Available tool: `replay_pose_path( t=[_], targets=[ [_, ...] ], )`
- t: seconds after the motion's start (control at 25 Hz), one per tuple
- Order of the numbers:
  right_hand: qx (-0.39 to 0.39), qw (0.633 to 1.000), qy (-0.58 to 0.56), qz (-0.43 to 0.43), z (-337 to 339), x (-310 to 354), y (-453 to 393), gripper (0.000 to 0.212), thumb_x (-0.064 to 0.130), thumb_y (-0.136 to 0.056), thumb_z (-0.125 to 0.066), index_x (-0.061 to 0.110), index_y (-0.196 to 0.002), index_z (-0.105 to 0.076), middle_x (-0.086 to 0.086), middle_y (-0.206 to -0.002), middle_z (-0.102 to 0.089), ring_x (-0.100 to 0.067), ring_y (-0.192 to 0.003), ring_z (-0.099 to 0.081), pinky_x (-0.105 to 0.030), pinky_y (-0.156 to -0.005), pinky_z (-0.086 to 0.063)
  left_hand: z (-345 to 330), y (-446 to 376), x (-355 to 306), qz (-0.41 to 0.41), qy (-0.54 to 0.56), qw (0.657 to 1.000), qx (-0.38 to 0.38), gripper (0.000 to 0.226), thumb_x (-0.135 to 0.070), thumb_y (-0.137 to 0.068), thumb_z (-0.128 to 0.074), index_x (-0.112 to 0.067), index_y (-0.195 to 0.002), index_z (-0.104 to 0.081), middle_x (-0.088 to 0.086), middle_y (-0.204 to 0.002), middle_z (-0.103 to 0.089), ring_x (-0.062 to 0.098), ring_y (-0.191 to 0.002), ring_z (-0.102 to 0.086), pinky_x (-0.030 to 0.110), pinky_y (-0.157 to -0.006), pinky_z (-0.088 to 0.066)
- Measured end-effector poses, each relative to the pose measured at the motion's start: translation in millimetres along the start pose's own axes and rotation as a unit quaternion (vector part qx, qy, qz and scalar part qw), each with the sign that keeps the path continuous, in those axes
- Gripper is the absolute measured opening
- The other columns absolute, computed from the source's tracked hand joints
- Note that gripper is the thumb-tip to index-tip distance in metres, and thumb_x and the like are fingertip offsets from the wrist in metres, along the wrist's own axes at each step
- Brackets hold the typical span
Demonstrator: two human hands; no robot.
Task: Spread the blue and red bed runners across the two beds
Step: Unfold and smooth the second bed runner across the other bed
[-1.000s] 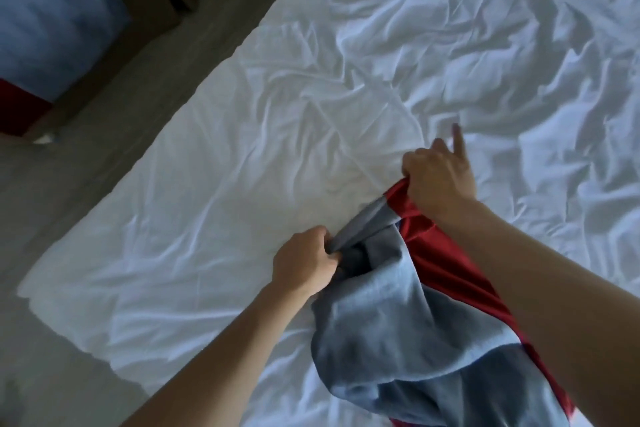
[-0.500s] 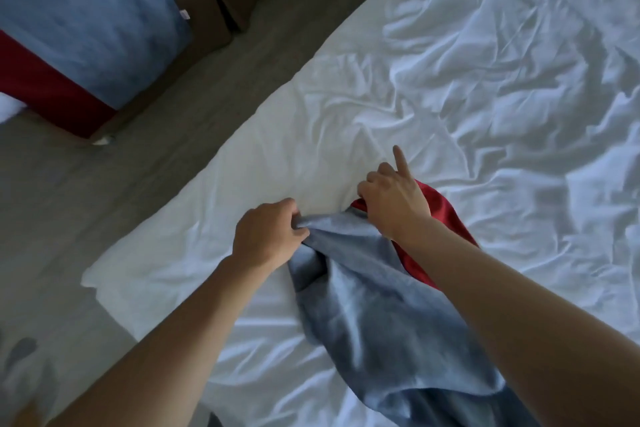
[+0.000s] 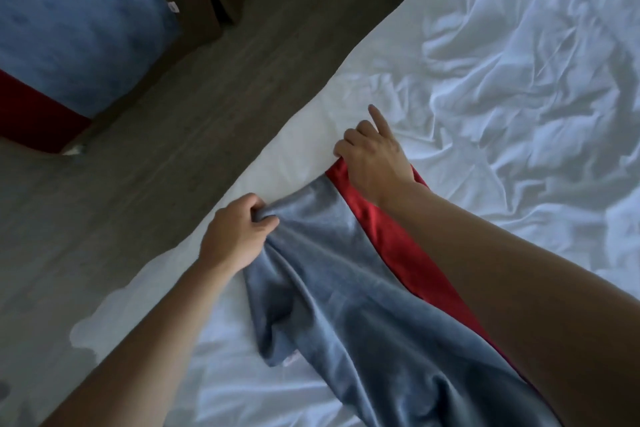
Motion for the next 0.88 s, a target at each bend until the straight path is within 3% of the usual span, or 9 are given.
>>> replay_pose_path(
  t=[0.12, 0.24, 0.36, 0.48, 0.56, 0.64, 0.88],
  targets=[
    [0.021, 1.000, -0.011, -0.003, -7.2, 7.6, -35.4, 0.031, 0.002, -0.086, -0.048, 0.015, -0.103, -0.070, -0.001, -0.087, -0.062, -0.027, -0.098, -0.057, -0.054, -0.124, -0.010, 20.5, -30.2, 12.9, 0.001, 0.012, 1.000, 0.016, 0.020, -0.042, -0.072, -0.072, -0.027, -0.071, -0.058, -0.013, -0.063, -0.062, 0.007, -0.061, -0.060, 0.028, -0.055, -0.043],
    [0.084, 0.995, -0.046, 0.008, -15.5, 14.8, -42.3, 0.032, 0.016, -0.081, -0.048, 0.019, -0.105, -0.069, 0.003, -0.089, -0.059, -0.025, -0.103, -0.054, -0.056, -0.123, -0.007, 12.1, -30.9, 17.4, 0.013, 0.028, 0.998, 0.058, 0.025, -0.058, -0.066, -0.063, -0.035, -0.072, -0.057, -0.017, -0.061, -0.060, 0.003, -0.057, -0.057, 0.029, -0.053, -0.042],
    [0.126, 0.986, -0.077, 0.076, -14.0, 54.1, -47.1, 0.031, 0.029, -0.082, -0.049, 0.022, -0.105, -0.068, 0.004, -0.093, -0.061, -0.022, -0.106, -0.054, -0.052, -0.124, -0.002, 10.7, -25.5, 15.6, -0.020, 0.046, 0.997, 0.054, 0.019, -0.049, -0.072, -0.063, -0.033, -0.070, -0.055, -0.015, -0.059, -0.057, 0.003, -0.057, -0.055, 0.025, -0.050, -0.036],
    [0.141, 0.977, -0.067, 0.148, -18.5, 99.2, -61.2, 0.021, 0.022, -0.088, -0.047, 0.018, -0.090, -0.068, 0.004, -0.080, -0.054, -0.024, -0.102, -0.054, -0.052, -0.124, -0.005, 24.1, -34.5, 24.3, -0.032, 0.032, 0.998, 0.040, 0.021, -0.035, -0.079, -0.067, -0.026, -0.068, -0.053, -0.012, -0.058, -0.055, 0.007, -0.056, -0.053, 0.023, -0.049, -0.035],
    [0.122, 0.979, -0.083, 0.144, -15.5, 99.1, -71.9, 0.022, 0.026, -0.089, -0.045, 0.020, -0.082, -0.065, 0.006, -0.075, -0.047, -0.022, -0.097, -0.053, -0.052, -0.123, -0.007, 41.5, -44.5, 36.8, -0.018, 0.029, 0.999, 0.016, 0.022, -0.031, -0.080, -0.070, -0.022, -0.068, -0.053, -0.009, -0.057, -0.054, 0.008, -0.056, -0.053, 0.028, -0.053, -0.038],
    [0.093, 0.982, -0.088, 0.137, -13.6, 86.4, -76.0, 0.026, 0.034, -0.088, -0.042, 0.020, -0.080, -0.062, 0.006, -0.073, -0.050, -0.021, -0.089, -0.053, -0.052, -0.123, -0.012, 64.8, -54.9, 56.2, 0.005, 0.029, 1.000, -0.007, 0.023, -0.030, -0.080, -0.071, -0.020, -0.069, -0.054, -0.011, -0.058, -0.056, 0.004, -0.057, -0.053, 0.022, -0.053, -0.037],
    [0.016, 0.991, -0.032, 0.129, -19.2, 75.1, -84.9, 0.016, 0.019, -0.090, -0.055, 0.010, -0.084, -0.067, -0.007, -0.079, -0.063, -0.031, -0.086, -0.059, -0.057, -0.117, -0.028, 58.5, -62.9, 45.6, -0.007, -0.016, 1.000, 0.011, 0.020, -0.041, -0.080, -0.066, -0.028, -0.077, -0.052, -0.011, -0.063, -0.057, 0.004, -0.061, -0.056, 0.026, -0.052, -0.034]
  ],
)
Point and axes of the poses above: each hand's wrist, its own y-axis away from the middle knuckle, its own z-axis out of the back of the hand, x = y × z, the point moved 10 cm from there along -y, towards the middle knuckle
